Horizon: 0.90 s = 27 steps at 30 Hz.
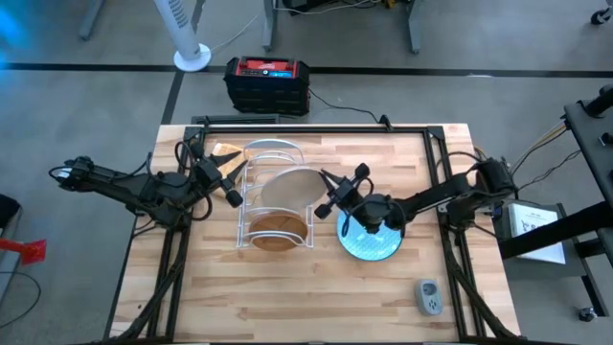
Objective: Sort dishes
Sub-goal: Put the white plate into the dishwasher rack
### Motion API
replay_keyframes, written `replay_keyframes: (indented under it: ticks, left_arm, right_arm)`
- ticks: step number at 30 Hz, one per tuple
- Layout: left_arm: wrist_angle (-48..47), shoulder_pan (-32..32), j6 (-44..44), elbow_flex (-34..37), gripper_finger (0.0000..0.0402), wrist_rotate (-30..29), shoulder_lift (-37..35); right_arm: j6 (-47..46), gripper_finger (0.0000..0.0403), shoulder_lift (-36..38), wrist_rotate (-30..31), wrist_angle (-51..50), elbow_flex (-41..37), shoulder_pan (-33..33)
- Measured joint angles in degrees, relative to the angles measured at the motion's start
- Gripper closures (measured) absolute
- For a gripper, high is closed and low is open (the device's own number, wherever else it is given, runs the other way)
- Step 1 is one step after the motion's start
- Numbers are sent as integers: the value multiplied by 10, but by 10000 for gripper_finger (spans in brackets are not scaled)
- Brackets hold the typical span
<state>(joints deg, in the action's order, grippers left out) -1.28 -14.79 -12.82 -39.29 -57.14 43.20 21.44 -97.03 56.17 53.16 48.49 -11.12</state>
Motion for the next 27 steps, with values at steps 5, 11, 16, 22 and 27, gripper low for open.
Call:
replay_keyframes:
  ticks: [5, 11, 16, 22, 27]
  left_arm:
    - [0, 0, 0, 0, 286, 0, 0]
    - [0, 0, 0, 0, 286, 0, 0]
    - [-1, 0, 0, 0, 286, 0, 1]
    - [0, 0, 0, 0, 286, -2, 3]
    - [0, 0, 0, 0, 286, -4, 3]
  right_arm:
    - [13, 403, -33, 14, -2, 22, -9]
    - [18, 403, -68, 16, -6, 42, -10]
    - [22, 403, -89, 14, -7, 48, -10]
    - [13, 403, -100, 9, -21, 48, -10]
    - [-13, 403, -100, 7, -53, 48, -10]
